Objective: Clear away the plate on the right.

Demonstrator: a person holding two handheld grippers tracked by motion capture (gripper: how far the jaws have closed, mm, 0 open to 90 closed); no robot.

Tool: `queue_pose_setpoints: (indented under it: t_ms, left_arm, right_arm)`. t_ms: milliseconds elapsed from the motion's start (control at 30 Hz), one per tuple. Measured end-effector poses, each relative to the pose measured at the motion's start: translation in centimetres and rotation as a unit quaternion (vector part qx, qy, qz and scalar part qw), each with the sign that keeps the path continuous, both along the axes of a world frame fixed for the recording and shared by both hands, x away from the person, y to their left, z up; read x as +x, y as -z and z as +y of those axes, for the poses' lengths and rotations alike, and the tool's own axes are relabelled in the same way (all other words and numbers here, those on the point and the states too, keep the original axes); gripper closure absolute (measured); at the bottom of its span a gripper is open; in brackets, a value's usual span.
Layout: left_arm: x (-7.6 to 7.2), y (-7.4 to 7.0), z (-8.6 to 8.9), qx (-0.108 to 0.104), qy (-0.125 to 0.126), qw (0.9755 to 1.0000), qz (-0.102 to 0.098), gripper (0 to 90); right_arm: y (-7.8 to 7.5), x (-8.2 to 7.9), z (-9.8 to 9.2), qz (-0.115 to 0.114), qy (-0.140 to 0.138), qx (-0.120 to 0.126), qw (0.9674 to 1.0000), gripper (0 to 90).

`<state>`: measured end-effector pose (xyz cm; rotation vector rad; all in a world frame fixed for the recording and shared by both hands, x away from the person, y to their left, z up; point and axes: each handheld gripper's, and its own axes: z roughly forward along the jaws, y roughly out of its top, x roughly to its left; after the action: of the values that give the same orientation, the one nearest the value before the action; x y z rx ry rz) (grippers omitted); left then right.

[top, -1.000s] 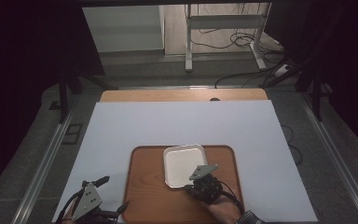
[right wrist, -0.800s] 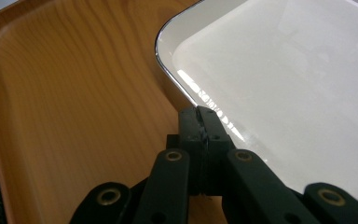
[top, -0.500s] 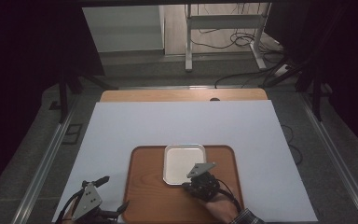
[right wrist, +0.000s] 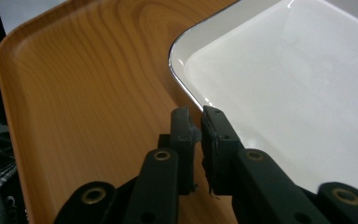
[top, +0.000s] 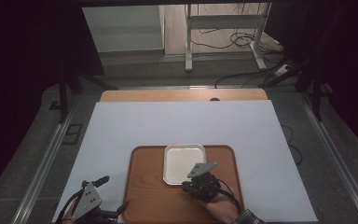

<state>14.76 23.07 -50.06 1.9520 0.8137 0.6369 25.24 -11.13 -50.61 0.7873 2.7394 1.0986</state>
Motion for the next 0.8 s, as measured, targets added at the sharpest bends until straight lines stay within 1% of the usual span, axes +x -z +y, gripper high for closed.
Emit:
queue_pose_setpoints:
  t_ms: [200,400,567,800]
  left_arm:
    - [0.0,0.0,0.0,0.0,0.0,1.0,0.0,1.6]
    - [0.0,0.0,0.0,0.0,0.0,1.0,0.0,1.7]
    - [0.0,0.0,0.0,0.0,0.0,1.0,-0.001,1.6]
    - [0.0,0.0,0.0,0.0,0.0,1.0,-0.001,1.7]
  right_arm:
    - [-0.4,0.1,-0.3,-0.003,0.005,0.008,0.9999,76.0]
    - [-0.8,0.2,-0.7,-0.008,0.01,0.013,0.9998,69.9]
    - [-1.0,0.3,-0.9,-0.007,0.015,0.014,0.9998,66.3]
    - [-1.3,0.6,-1.6,-0.012,0.026,0.02,0.9994,57.9]
